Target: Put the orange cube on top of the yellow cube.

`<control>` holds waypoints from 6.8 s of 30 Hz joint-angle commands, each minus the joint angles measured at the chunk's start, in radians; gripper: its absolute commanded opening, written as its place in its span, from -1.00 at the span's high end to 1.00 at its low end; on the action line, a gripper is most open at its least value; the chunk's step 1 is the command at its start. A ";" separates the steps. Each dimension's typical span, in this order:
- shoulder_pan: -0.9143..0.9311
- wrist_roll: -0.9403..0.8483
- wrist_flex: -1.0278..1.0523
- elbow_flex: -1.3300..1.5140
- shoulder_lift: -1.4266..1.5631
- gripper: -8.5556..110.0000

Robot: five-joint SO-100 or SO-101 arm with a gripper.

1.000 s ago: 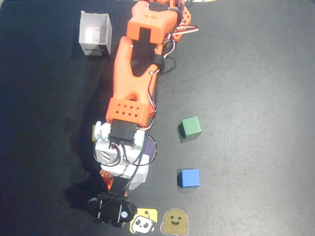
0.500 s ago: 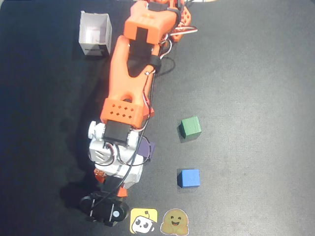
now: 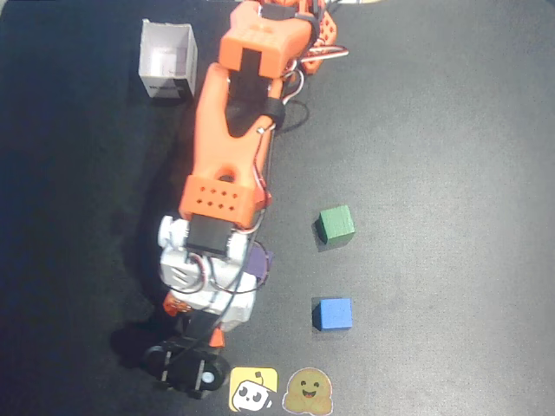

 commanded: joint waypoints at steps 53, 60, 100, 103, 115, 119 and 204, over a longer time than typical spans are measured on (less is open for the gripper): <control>0.025 0.008 -0.161 0.167 0.026 0.74; 0.025 0.008 -0.133 0.252 0.126 0.74; 0.146 -0.067 -0.026 0.838 0.815 0.73; 0.158 -0.075 -0.028 0.861 0.831 0.73; 0.198 -0.107 -0.083 0.908 0.802 0.73; 0.206 -0.107 -0.109 0.951 0.796 0.73; 0.238 -0.120 -0.202 1.078 0.891 0.47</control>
